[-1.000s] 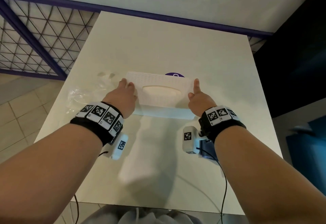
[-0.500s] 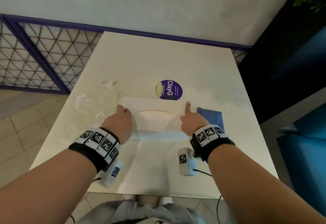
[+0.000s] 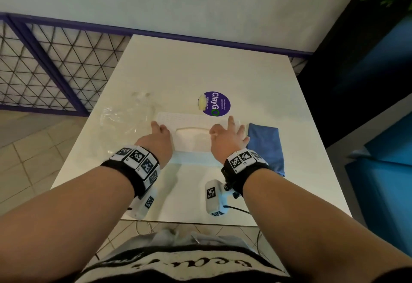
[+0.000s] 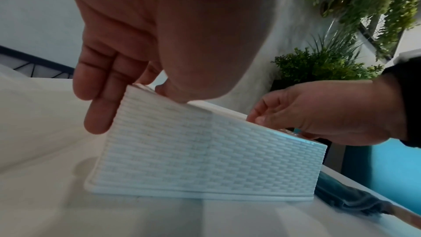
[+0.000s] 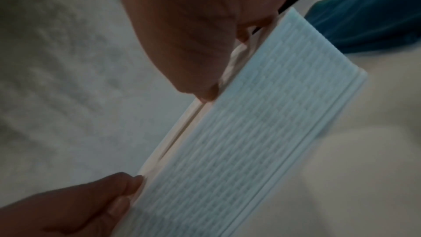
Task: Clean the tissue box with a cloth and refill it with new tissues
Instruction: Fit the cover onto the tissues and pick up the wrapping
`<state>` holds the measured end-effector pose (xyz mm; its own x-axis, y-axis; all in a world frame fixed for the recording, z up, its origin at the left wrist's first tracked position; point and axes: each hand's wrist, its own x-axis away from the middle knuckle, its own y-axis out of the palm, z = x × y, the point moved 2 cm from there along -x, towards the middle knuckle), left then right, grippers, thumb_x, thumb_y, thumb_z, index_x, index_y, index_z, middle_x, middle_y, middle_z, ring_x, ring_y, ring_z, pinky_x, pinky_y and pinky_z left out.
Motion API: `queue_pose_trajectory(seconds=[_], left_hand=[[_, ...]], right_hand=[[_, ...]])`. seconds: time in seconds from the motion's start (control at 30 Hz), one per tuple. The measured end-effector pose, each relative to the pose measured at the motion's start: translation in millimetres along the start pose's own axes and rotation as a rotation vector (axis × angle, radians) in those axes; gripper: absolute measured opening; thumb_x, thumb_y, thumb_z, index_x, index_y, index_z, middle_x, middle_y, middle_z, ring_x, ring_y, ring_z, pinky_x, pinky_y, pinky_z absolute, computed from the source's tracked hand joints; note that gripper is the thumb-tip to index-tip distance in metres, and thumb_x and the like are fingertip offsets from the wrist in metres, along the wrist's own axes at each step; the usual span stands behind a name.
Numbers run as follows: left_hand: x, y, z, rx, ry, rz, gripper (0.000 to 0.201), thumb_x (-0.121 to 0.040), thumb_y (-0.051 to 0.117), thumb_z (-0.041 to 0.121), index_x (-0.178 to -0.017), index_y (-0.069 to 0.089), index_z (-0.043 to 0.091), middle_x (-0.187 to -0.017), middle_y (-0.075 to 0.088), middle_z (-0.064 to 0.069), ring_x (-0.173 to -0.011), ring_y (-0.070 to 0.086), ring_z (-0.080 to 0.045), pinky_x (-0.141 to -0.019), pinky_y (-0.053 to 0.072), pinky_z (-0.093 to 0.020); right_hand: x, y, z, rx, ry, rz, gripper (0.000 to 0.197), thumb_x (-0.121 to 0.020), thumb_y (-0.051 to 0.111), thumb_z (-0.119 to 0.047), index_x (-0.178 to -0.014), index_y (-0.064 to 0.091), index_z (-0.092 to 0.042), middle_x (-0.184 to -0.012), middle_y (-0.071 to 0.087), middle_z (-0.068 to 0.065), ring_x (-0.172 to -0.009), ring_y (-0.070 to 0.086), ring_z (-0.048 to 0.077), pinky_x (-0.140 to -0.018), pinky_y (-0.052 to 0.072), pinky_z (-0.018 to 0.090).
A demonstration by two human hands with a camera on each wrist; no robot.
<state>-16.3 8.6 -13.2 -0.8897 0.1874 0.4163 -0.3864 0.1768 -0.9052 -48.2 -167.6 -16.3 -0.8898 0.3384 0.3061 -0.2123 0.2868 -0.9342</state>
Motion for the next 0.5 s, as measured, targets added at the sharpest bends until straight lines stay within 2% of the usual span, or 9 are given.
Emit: queue_pose_trajectory(seconds=[0.03, 0.1, 0.23, 0.3, 0.5], left_hand=[[1.6, 0.3, 0.5, -0.003, 0.005, -0.009, 0.074, -0.089, 0.043, -0.002, -0.149, 0.000, -0.003, -0.156, -0.008, -0.025, -0.115, 0.056, -0.043, -0.094, 0.049, -0.046], [1.0, -0.5, -0.6, 0.020, 0.016, -0.010, 0.074, -0.088, 0.043, -0.002, -0.149, 0.001, -0.003, -0.156, -0.008, -0.025, -0.113, 0.057, -0.043, -0.093, 0.050, -0.047], [-0.6, -0.9, -4.5, 0.066, 0.028, -0.026, 0.073, -0.087, 0.040, -0.005, -0.149, 0.002, -0.001, -0.156, -0.010, -0.023, -0.107, 0.060, -0.043, -0.089, 0.051, -0.046], [0.3, -2.2, -4.6, 0.091, 0.032, -0.036, 0.073, -0.086, 0.037, -0.007, -0.150, 0.002, 0.000, -0.157, -0.011, -0.022, -0.106, 0.060, -0.043, -0.087, 0.051, -0.045], [3.6, -5.5, -2.9, 0.110, 0.012, -0.039, 0.069, -0.089, 0.035, -0.004, -0.150, 0.003, 0.001, -0.157, -0.011, -0.022, -0.108, 0.059, -0.042, -0.086, 0.048, -0.043]], right_hand=[[0.5, 0.6, -1.5, -0.005, 0.002, -0.026, 0.030, -0.098, 0.036, -0.032, -0.124, 0.050, -0.040, -0.161, -0.007, 0.002, -0.146, -0.005, 0.041, -0.114, 0.007, 0.062], [-2.0, 4.5, -5.1, -0.007, -0.016, -0.069, 0.036, -0.097, 0.032, -0.047, -0.128, 0.049, -0.048, -0.160, -0.015, 0.000, -0.146, -0.014, 0.036, -0.114, -0.002, 0.062], [-13.6, 13.9, -19.0, 0.053, 0.001, -0.129, 0.047, -0.095, 0.024, -0.045, -0.142, 0.028, -0.050, -0.156, -0.031, 0.000, -0.144, -0.026, 0.032, -0.112, -0.009, 0.065], [-19.6, 15.5, -24.1, 0.074, 0.030, -0.164, 0.052, -0.093, 0.023, -0.047, -0.145, 0.024, -0.047, -0.153, -0.036, -0.002, -0.142, -0.030, 0.031, -0.110, -0.012, 0.066], [-20.4, 14.5, -32.5, 0.052, 0.046, -0.157, 0.053, -0.085, 0.030, -0.058, -0.136, 0.042, -0.045, -0.156, -0.030, 0.000, -0.141, -0.031, 0.035, -0.108, -0.013, 0.068]])
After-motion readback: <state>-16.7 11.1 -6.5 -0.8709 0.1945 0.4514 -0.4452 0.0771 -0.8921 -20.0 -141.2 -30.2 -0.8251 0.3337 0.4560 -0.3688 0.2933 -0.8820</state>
